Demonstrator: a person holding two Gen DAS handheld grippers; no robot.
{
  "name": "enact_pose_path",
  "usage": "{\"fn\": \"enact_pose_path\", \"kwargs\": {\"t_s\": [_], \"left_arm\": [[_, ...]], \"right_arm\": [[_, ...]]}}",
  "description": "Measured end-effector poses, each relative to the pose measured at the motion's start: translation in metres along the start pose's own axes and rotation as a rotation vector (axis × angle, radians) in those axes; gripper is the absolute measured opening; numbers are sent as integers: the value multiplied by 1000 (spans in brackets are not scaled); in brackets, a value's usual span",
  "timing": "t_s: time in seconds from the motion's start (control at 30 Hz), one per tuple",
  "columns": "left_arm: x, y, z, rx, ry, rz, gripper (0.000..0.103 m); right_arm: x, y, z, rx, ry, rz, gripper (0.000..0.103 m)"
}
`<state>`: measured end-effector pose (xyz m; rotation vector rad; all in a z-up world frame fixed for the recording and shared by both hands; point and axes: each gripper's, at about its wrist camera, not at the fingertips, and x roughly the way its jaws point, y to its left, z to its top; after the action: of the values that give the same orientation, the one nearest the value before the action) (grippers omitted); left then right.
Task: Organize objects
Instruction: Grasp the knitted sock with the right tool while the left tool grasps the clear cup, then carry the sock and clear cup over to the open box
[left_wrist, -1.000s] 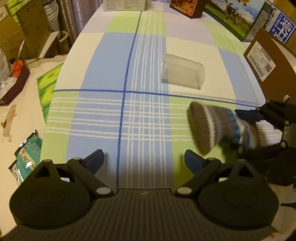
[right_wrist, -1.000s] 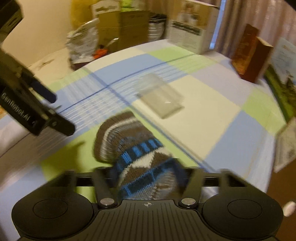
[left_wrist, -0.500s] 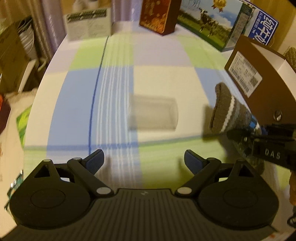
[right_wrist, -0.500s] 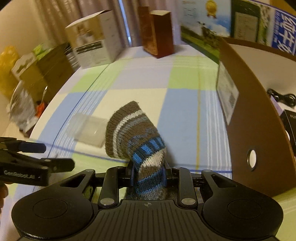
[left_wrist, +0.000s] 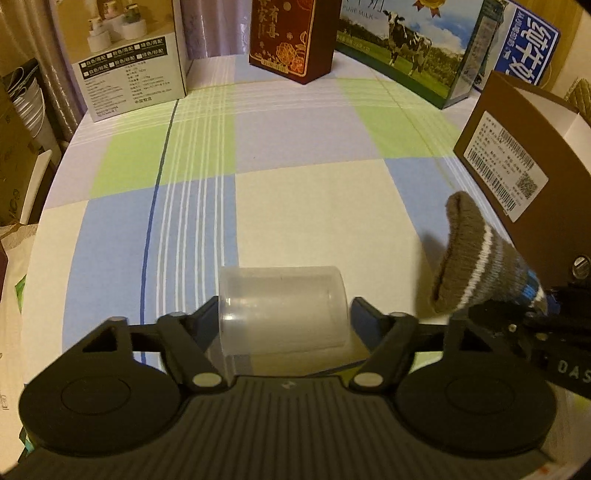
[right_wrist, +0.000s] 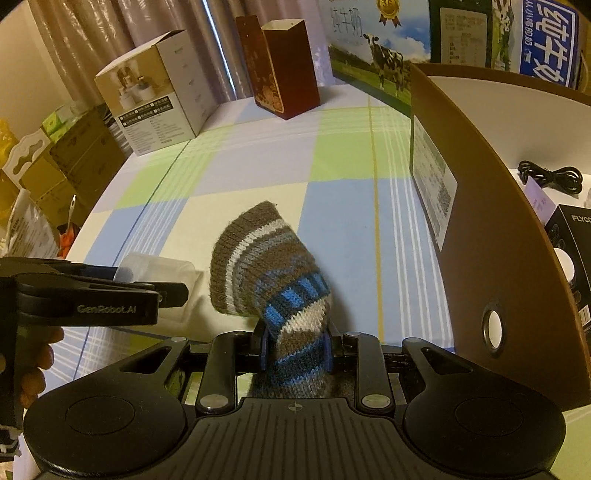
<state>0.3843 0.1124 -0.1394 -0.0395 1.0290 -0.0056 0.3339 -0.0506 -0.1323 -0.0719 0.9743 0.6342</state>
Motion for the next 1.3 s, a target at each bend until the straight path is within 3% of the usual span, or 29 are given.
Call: {"fn": "enact_pose_path", "kwargs": {"t_s": [0.27, 0.53, 1.3], "left_arm": [[-5, -2, -4, 14, -3, 7, 68], [-35, -10, -16, 33, -24, -8, 68], [-150, -62, -71, 62, -117, -105, 68]], "right_arm": [[-5, 1, -3, -6, 8, 8, 24], [-24, 5, -9, -12, -2, 25, 24], [-137, -4, -55, 31, -71, 105, 24]]}}
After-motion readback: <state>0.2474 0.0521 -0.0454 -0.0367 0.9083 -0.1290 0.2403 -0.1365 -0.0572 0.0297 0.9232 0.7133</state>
